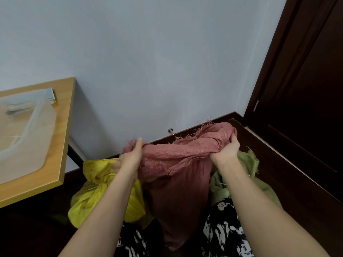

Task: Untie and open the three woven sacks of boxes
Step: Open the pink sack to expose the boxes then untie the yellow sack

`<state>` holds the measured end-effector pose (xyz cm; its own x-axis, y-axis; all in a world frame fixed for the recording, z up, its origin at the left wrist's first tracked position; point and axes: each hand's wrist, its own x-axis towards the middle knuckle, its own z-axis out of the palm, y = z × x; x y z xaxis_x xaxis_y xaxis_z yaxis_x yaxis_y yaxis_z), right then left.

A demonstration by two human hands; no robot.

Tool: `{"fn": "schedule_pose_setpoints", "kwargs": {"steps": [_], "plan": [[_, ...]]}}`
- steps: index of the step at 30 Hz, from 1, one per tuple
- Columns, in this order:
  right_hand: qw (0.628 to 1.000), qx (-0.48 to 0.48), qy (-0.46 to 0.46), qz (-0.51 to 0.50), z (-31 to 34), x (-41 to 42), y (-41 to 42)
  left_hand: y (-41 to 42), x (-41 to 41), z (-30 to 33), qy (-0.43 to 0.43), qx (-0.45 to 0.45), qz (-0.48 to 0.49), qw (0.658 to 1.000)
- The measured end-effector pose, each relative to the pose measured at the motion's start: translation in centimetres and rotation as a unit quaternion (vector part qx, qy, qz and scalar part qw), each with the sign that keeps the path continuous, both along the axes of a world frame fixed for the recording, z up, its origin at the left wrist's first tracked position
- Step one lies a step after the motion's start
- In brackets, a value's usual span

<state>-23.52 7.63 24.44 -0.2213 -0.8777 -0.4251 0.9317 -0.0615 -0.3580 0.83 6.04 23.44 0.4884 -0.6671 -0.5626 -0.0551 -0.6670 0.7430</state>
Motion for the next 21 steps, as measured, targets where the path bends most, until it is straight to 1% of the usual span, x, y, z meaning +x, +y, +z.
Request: {"fn": "schedule_pose_setpoints", "kwargs": {"steps": [2,4,5,7,10,12,13,14,15,18,19,20,21], "plan": [[1.0,0.007,0.008,0.014,0.0,0.5,-0.1,0.5,-1.1,0.3,0.14,0.04,-0.044,0.988],[0.999,0.01,0.013,0.029,0.2,1.0,-0.1,0.8,-1.9,0.3,0.205,0.048,-0.041,0.977],[0.999,0.009,0.018,0.038,0.2,1.1,-0.1,1.0,-2.4,0.3,0.236,0.06,-0.028,0.969],[0.998,0.003,0.04,0.058,0.5,1.2,0.1,0.7,-2.5,-0.5,0.32,0.077,0.018,0.944],[0.997,0.007,0.049,0.067,0.3,0.7,0.6,0.4,-3.0,-2.0,0.369,0.102,0.028,0.923],[0.996,0.009,0.056,0.071,0.1,-0.3,0.8,1.2,-4.0,-1.9,0.365,0.114,-0.01,0.924],[0.995,0.019,0.061,0.082,0.3,-0.7,0.9,1.4,-4.3,-1.7,0.358,0.107,-0.008,0.928],[0.993,0.031,0.066,0.088,0.4,-0.9,1.1,1.6,-4.4,-1.3,0.355,0.091,0.018,0.93],[0.992,0.045,0.073,0.091,0.4,-1.0,1.1,1.4,-4.2,-0.8,0.37,0.05,0.05,0.927],[0.985,0.091,0.1,0.109,0.0,-1.4,0.7,0.2,-2.8,0.2,0.439,-0.133,0.125,0.88],[0.98,0.11,0.118,0.12,0.1,-1.4,0.7,-0.3,-2.6,0.6,0.458,-0.168,0.155,0.859],[0.972,0.136,0.141,0.13,0.0,-1.4,0.7,-0.4,-2.6,1.3,0.465,-0.187,0.172,0.848],[0.957,0.166,0.18,0.154,0.2,-1.1,0.9,-0.4,-2.5,2.1,0.462,-0.194,0.179,0.846]]}}
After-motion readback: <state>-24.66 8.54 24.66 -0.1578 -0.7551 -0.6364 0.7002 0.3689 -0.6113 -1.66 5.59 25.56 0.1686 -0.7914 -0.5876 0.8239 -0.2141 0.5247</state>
